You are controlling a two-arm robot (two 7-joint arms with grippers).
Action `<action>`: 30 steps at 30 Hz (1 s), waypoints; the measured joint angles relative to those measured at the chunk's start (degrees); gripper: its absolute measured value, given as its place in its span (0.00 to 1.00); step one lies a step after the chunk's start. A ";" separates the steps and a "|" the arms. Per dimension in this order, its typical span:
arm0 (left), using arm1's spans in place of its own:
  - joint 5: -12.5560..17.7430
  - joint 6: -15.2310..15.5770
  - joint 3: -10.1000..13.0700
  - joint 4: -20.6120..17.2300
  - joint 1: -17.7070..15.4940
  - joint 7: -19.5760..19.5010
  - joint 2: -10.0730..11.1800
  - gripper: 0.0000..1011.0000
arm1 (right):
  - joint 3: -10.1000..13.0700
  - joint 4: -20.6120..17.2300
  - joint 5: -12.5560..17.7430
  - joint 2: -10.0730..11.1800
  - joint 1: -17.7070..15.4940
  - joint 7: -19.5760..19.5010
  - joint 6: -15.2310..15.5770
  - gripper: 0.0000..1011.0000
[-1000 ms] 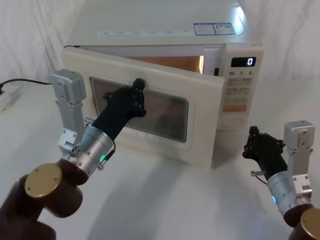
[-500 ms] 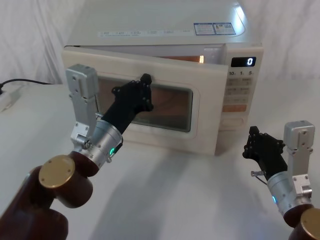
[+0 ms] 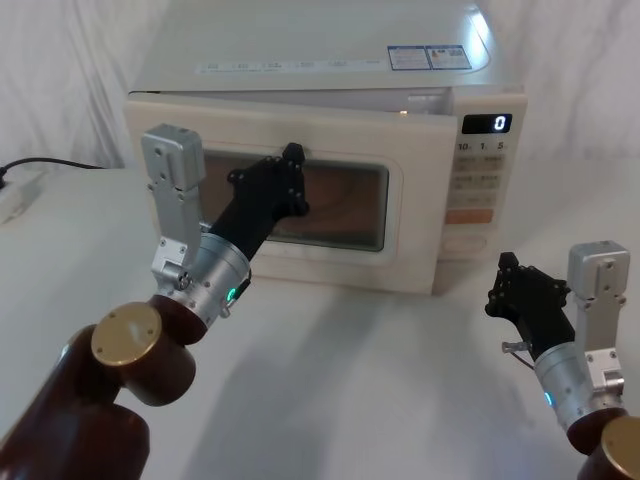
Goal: Press the button to open the microwave door with one hand; close the microwave door with the other hand.
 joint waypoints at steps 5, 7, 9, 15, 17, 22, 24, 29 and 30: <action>0.44 -0.56 -0.14 1.12 -0.67 0.01 -0.44 0.00 | 0.00 0.00 0.00 0.00 0.00 0.00 0.00 0.00; 0.56 -0.76 -0.19 1.48 -0.94 0.00 -0.66 0.00 | 0.00 0.00 0.00 0.00 0.00 0.00 0.00 0.00; 0.67 -0.86 -0.22 1.84 -1.21 -0.04 -0.87 0.00 | 0.00 0.00 0.00 0.00 0.00 0.00 0.00 0.00; 0.87 -1.05 -0.27 2.73 -1.90 -0.29 -1.36 0.00 | 0.00 0.00 0.00 0.00 0.00 0.00 0.00 0.00; 0.88 -1.06 -0.28 2.89 -2.03 -0.35 -1.46 0.00 | 0.00 0.00 0.00 0.00 0.00 0.00 0.00 0.00; 0.77 -1.21 -0.39 3.72 -2.65 -0.66 -1.97 0.00 | 0.00 0.00 0.00 0.00 0.00 0.00 0.00 0.00; 0.72 -1.30 -0.44 4.16 -2.96 -0.67 -2.20 0.00 | 0.00 0.00 0.00 0.00 0.00 0.00 0.00 0.00; 0.71 -1.35 -0.49 4.82 -3.54 -0.69 -2.50 0.00 | 0.00 0.00 0.00 0.00 0.00 0.00 0.00 0.00; 0.71 -1.35 -0.50 4.98 -3.67 -0.70 -2.55 0.00 | 0.00 0.00 0.00 0.00 0.00 0.00 0.00 0.00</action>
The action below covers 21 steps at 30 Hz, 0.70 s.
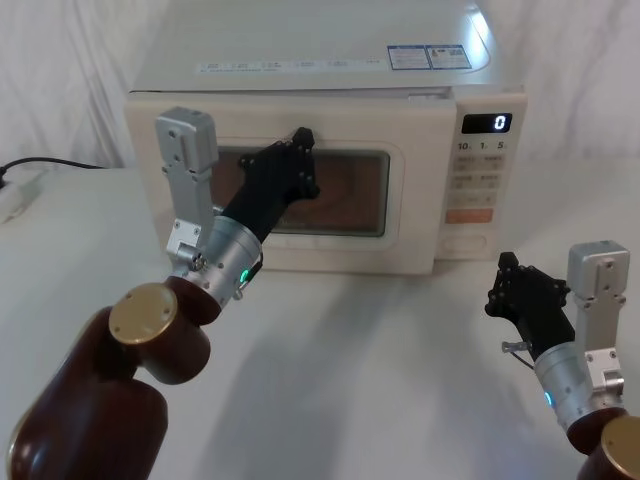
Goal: Press the button to open the microwave door with one hand; close the microwave door with the other hand.
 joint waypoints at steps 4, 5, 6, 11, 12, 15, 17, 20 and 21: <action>0.00 -0.10 -0.09 0.76 -0.64 -0.02 -0.28 0.00 | 0.00 0.00 0.00 0.00 0.00 0.00 0.00 0.00; 0.00 -0.15 -0.13 1.10 -0.88 -0.04 -0.40 0.00 | 0.00 0.00 0.00 0.00 0.00 0.00 0.00 0.00; 0.00 -0.17 -0.14 1.26 -0.99 -0.04 -0.46 0.00 | 0.00 0.00 0.00 0.00 0.00 0.00 0.00 0.00; 0.03 -0.24 -0.15 2.04 -1.56 -0.17 -0.73 0.00 | 0.00 0.00 0.00 0.00 0.00 0.00 0.00 0.00; 0.04 -0.24 -0.15 2.11 -1.62 -0.18 -0.75 0.00 | 0.00 0.00 0.00 0.00 0.00 0.00 0.00 0.00; 0.10 -0.23 -0.11 2.50 -1.98 -0.26 -0.90 0.00 | 0.00 0.00 0.00 0.00 0.00 0.00 0.00 0.00; 0.11 -0.23 -0.11 2.63 -2.06 -0.28 -0.95 0.00 | 0.00 0.00 0.00 0.00 0.00 0.00 0.00 0.00; 0.14 -0.27 -0.11 3.20 -2.45 -0.32 -1.18 0.00 | 0.00 0.00 0.00 0.00 0.00 0.00 0.00 0.00; 0.16 -0.31 -0.11 3.32 -2.51 -0.32 -1.22 0.00 | 0.00 0.00 0.00 0.00 0.00 0.00 0.00 0.00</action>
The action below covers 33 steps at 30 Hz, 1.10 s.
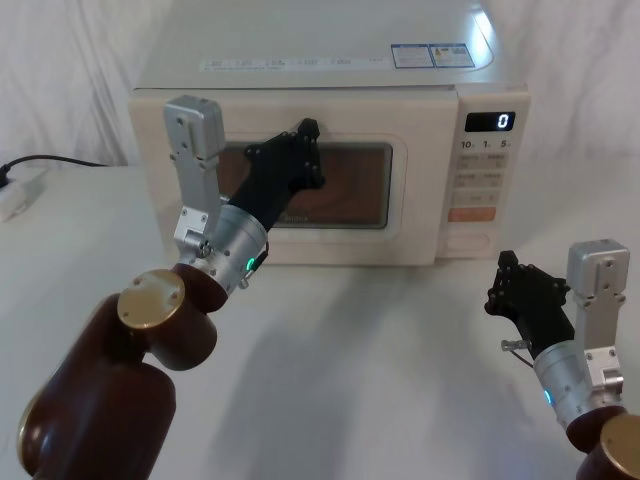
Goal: Press the button to open the microwave door with one hand; close the microwave door with the other hand.
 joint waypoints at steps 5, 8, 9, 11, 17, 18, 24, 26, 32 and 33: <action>0.16 -0.11 0.01 0.56 -0.23 0.00 -0.22 0.00 | 0.00 0.00 0.00 0.00 0.00 0.00 0.00 0.00; 0.26 -0.23 0.02 0.74 -0.27 0.04 -0.32 0.00 | 0.00 0.00 0.00 0.00 0.00 0.00 0.00 0.00; 0.28 -0.23 0.02 0.78 -0.27 0.05 -0.35 0.00 | 0.00 0.00 0.00 0.00 0.00 0.00 0.00 0.00; 0.34 -0.27 0.02 0.94 -0.35 0.11 -0.41 0.00 | 0.00 0.00 0.00 0.00 0.00 0.00 0.00 0.00; 0.75 -0.51 -0.02 1.62 -0.80 0.47 -0.63 0.00 | 0.00 0.00 0.00 0.00 0.00 0.00 0.00 0.00; 0.77 -0.52 -0.05 1.72 -0.88 0.50 -0.67 0.00 | 0.00 0.00 0.00 0.00 0.00 0.00 0.00 0.00; 0.89 -0.75 -0.29 2.58 -1.45 0.64 -0.99 0.00 | 0.00 0.00 0.00 -0.01 0.00 0.00 0.00 0.00; 0.92 -0.79 -0.31 2.60 -1.46 0.60 -1.02 0.00 | 0.00 0.00 0.00 -0.01 0.00 0.00 0.00 0.00; 0.89 -0.79 -0.42 2.63 -1.48 0.24 -1.05 0.00 | -0.01 0.00 0.00 -0.01 0.00 0.00 0.00 0.00; 0.80 -0.79 -0.42 2.41 -1.34 0.00 -1.01 0.00 | -0.01 0.00 0.00 0.00 0.00 0.00 0.00 0.00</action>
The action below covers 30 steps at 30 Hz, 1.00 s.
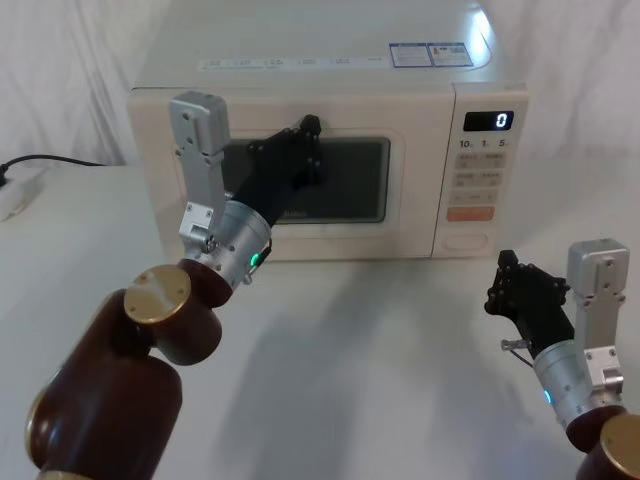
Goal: Press the button to open the microwave door with one hand; close the microwave door with the other hand.
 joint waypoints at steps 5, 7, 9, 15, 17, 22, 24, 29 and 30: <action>-0.38 0.47 0.32 -2.08 1.30 -0.68 0.31 0.00 | 0.01 0.00 0.00 0.01 0.00 0.00 0.00 0.00; -0.40 0.58 0.43 -3.14 2.06 -0.68 0.59 0.00 | 0.00 0.00 0.00 0.00 0.00 0.00 0.00 0.00; -0.40 0.64 0.50 -3.81 2.59 -0.64 0.74 0.00 | 0.00 0.00 0.00 -0.01 0.00 0.00 0.00 0.00; -0.74 2.13 0.44 -8.12 5.51 0.07 1.61 0.00 | 0.00 0.00 0.00 0.00 0.00 0.00 0.00 0.00; -0.79 2.45 0.37 -9.41 6.42 0.41 1.90 0.00 | 0.00 0.00 0.00 0.00 0.00 0.00 0.00 0.00; -0.84 3.50 -0.31 -14.40 10.09 2.42 2.94 0.00 | 0.00 0.00 0.00 0.00 -0.01 0.00 0.00 0.00; -0.93 3.88 -0.63 -16.31 11.63 3.02 3.43 0.00 | 0.00 0.00 0.00 0.00 0.00 0.00 0.00 0.00; -1.15 4.89 -1.27 -19.82 14.57 3.87 4.53 0.00 | 0.00 0.00 0.00 0.00 0.00 0.00 0.00 0.00; -1.31 5.26 -1.56 -20.98 15.61 4.16 4.87 0.00 | 0.00 0.00 0.00 0.00 0.00 0.00 0.00 0.00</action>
